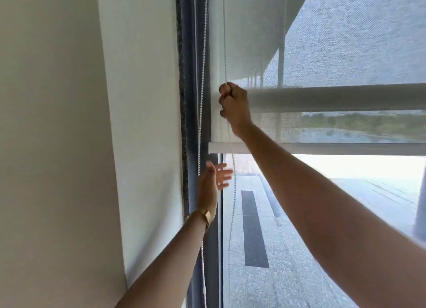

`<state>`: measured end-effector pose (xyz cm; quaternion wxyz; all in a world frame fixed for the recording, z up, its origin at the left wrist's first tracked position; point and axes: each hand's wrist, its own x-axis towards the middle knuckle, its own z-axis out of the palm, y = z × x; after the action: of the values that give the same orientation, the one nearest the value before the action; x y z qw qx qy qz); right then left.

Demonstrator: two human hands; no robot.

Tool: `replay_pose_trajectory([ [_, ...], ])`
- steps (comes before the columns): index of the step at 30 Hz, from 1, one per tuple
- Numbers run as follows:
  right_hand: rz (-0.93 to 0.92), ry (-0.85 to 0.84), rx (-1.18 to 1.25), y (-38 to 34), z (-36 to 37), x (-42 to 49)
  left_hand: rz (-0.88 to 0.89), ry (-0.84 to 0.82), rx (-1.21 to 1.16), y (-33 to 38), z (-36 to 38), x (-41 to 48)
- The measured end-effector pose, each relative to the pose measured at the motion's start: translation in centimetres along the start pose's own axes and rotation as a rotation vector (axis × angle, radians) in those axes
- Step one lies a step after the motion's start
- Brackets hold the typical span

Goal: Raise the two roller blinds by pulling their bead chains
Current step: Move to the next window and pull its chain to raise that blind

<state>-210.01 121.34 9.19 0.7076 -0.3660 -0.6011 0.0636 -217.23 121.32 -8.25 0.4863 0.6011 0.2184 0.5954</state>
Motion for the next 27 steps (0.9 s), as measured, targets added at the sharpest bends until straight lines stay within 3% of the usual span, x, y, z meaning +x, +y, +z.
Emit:
replay_pose_trajectory([
  [4,-0.009,0.037,-0.046,3.8,0.8,-2.2,0.163,0.137,-0.056,6.0,1.3,4.5],
  [7,0.059,0.043,-0.005,5.9,0.8,-4.3,0.282,0.207,0.217,7.8,1.2,7.2],
  [9,0.087,0.042,-0.034,7.2,0.6,-5.9,0.309,0.272,0.344,8.1,0.8,8.2],
  [11,0.120,0.037,-0.060,8.5,0.0,-7.3,0.257,0.323,0.246,8.7,1.0,8.9],
  [13,0.155,0.030,-0.069,9.8,-0.6,-8.8,0.250,0.317,0.143,9.6,1.7,9.2],
  [19,0.225,0.016,-0.053,13.2,-1.4,-11.9,0.399,0.138,0.176,12.7,4.0,10.9],
  [27,0.217,-0.036,-0.008,12.9,0.1,-11.8,0.343,0.042,0.160,12.6,4.4,12.2],
])
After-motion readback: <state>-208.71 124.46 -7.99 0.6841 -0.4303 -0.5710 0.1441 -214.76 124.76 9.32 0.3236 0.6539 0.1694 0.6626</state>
